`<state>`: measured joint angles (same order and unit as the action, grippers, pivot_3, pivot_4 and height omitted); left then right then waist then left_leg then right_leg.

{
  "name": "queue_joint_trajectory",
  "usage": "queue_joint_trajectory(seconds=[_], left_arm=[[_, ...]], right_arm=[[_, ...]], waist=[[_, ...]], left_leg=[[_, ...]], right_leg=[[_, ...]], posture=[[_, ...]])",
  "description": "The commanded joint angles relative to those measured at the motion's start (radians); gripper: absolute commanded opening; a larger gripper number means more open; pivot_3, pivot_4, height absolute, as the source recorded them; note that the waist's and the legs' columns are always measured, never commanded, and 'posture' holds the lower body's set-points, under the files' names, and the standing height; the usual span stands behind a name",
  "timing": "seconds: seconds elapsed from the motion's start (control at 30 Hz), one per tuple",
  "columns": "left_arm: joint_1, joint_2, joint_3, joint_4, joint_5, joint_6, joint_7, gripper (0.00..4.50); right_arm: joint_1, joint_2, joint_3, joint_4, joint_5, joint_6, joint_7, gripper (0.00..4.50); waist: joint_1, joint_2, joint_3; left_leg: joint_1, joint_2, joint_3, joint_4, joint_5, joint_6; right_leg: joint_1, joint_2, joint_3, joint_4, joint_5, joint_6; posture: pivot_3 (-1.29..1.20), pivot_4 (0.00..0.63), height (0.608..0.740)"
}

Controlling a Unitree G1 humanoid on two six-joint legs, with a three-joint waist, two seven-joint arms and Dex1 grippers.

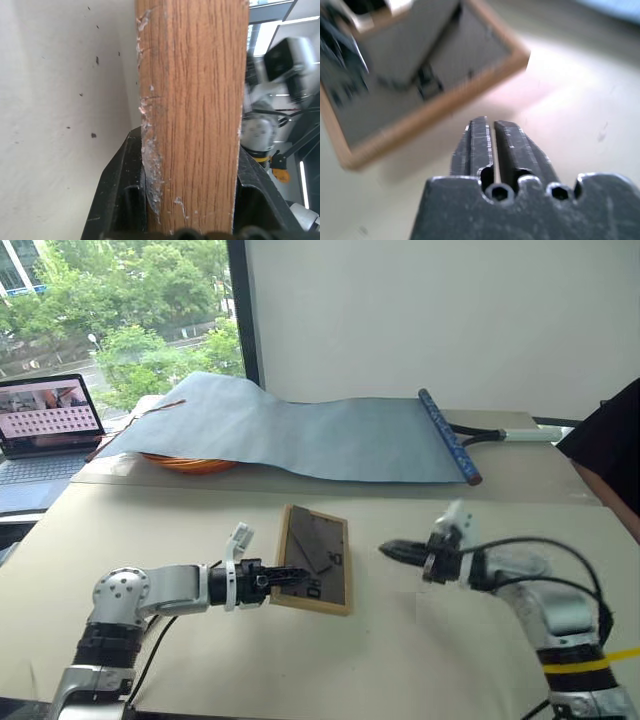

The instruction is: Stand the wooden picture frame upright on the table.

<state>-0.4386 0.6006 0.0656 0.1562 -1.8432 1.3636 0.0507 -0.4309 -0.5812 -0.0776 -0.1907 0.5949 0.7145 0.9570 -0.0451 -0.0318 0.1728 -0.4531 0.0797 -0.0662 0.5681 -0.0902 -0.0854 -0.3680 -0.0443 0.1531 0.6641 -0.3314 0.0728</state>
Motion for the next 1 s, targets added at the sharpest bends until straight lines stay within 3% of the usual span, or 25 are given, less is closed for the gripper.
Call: queue_joint_trajectory(seconds=[0.03,0.1,0.4,0.67,1.0], left_arm=[[-0.022,0.014,-0.006,-0.038,-0.002,0.003,-0.048,1.18],[-0.028,0.016,-0.020,-0.060,-0.024,-0.002,-0.043,1.18],[-0.066,0.048,-0.077,-0.118,-0.096,-0.029,-0.041,1.18],[-0.044,0.051,-0.061,-0.042,-0.129,-0.024,-0.077,1.18],[-0.090,0.058,0.031,0.169,-0.129,0.081,-0.235,1.18]], right_arm=[[-0.050,0.032,0.040,-0.058,0.052,0.081,-0.039,2.22],[-0.074,0.051,0.108,-0.029,-0.003,0.061,-0.053,2.90],[-0.145,0.121,0.246,0.092,-0.032,0.037,0.015,2.90],[-0.123,0.125,0.169,0.038,0.012,-0.066,0.107,2.90],[-0.071,0.009,0.051,-0.017,-0.019,-0.181,0.092,2.90]], waist=[[0.002,0.000,0.000],[0.002,0.000,0.000],[0.005,0.000,0.000],[0.006,0.000,0.000],[0.002,0.000,0.000]], left_leg=[[-0.001,0.000,0.000,0.000,0.000,0.000],[-0.004,0.000,0.000,0.001,0.000,0.000],[-0.007,0.000,0.000,0.002,0.000,0.000],[-0.007,0.000,0.000,0.001,0.000,0.000],[-0.007,0.000,0.000,0.001,0.000,0.000]], right_leg=[[-0.001,0.000,0.000,0.000,0.000,0.000],[-0.003,0.000,0.000,0.000,0.000,0.000],[-0.006,0.000,-0.001,0.000,0.000,0.000],[-0.006,0.000,-0.001,0.000,0.000,0.000],[-0.007,0.000,-0.001,0.001,0.000,0.000]], posture=[[0.00,0.150,0.740],[0.00,0.150,0.740],[0.00,0.150,0.740],[0.00,0.150,0.740],[0.00,0.150,0.740]])
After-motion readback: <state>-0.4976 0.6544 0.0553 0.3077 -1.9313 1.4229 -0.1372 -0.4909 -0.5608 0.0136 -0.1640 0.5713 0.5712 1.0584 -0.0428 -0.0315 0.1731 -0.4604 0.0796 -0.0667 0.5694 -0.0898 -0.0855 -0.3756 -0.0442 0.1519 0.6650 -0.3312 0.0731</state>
